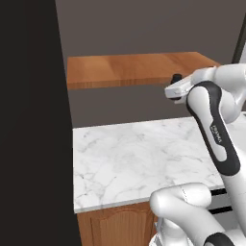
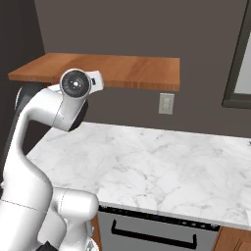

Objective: Retrieve the shaker from the cabinet and place it next the steak on a plate on the dining table.

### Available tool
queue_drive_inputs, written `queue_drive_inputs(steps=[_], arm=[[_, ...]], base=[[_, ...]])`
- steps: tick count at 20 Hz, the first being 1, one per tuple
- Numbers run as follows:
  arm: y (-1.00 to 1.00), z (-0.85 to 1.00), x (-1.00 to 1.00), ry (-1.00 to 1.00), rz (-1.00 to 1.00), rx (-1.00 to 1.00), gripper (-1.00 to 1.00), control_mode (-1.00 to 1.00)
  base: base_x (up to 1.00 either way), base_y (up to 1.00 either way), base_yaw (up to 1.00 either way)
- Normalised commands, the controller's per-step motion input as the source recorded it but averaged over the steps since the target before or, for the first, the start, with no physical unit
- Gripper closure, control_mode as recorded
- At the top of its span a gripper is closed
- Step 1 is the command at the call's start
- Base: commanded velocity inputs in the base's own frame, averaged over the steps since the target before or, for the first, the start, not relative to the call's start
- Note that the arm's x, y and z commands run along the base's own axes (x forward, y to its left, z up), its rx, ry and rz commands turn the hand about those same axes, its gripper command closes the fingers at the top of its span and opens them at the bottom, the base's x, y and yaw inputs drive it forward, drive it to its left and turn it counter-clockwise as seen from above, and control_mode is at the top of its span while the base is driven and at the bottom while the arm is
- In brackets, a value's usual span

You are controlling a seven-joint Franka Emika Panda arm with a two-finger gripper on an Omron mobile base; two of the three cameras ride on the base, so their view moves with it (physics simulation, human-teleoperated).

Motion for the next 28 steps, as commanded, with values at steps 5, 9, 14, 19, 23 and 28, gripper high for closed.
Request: queue_drive_inputs(steps=[5, 9, 14, 19, 23, 28], arm=[[-0.05, -0.1, -0.35, 0.0, 0.01, 0.0, 1.0, -1.0], [-0.04, -0.05, -0.2, 0.0, 0.01, 0.0, 1.0, 1.0], [0.0, 0.0, 0.0, 0.0, 0.0, 0.0, 1.0, 1.0], [0.0, 0.0, 0.0, 0.0, 0.0, 0.0, 1.0, 1.0], [0.0, 0.0, 0.0, 0.0, 0.0, 0.0, 1.0, 1.0], [0.0, 0.0, 0.0, 0.0, 0.0, 0.0, 1.0, 1.0]], base=[[0.0, 0.0, 0.0], [-0.22, -0.05, 0.01], [-0.59, -0.17, 0.0], [-0.77, -0.31, 0.0], [-0.79, -0.37, -0.06], [-0.76, -0.53, -0.24]])
